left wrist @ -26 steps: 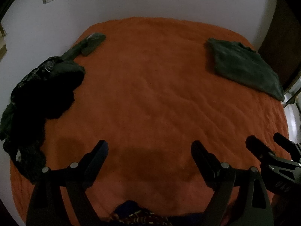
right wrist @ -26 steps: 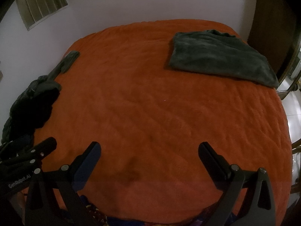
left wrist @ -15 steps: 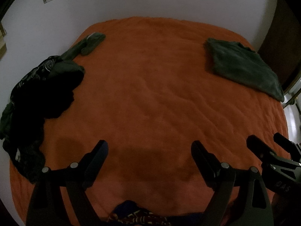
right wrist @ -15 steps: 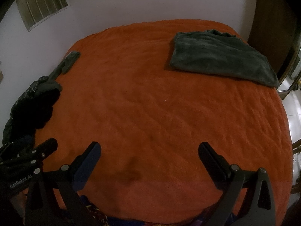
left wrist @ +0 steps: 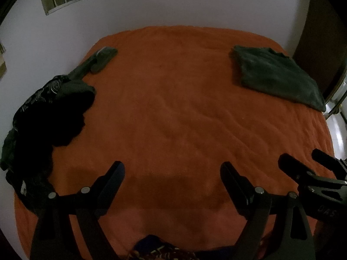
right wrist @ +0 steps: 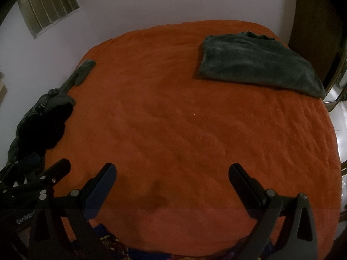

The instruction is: Fold clothes

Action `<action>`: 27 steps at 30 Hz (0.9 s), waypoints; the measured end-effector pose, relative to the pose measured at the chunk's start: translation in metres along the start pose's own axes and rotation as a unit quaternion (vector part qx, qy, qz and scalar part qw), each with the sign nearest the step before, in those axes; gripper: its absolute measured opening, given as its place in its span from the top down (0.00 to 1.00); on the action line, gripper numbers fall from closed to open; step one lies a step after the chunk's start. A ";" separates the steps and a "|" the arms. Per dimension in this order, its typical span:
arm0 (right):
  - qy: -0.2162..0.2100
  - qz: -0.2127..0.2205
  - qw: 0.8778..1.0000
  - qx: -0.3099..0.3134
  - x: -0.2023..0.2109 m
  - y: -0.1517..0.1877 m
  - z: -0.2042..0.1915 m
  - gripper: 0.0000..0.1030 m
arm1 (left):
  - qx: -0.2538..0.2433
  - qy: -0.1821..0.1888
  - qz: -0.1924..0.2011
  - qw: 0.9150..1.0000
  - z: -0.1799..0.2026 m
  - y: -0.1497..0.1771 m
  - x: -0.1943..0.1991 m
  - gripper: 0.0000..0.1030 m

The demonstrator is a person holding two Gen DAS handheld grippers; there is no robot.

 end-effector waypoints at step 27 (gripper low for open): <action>-0.002 0.016 1.000 -0.004 0.003 0.001 0.007 0.00 | 0.019 0.023 -0.009 1.000 0.012 -0.010 0.001 0.13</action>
Point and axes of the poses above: each gripper's, at about its wrist camera, not at the fingertips, and x roughly against the way its jaws point, z to its right, y to its underside, the point moved 9 cm from there along -x, roughly the way its jaws point, and after that the axes turned 12 degrees about z, right-handed, at the moved point
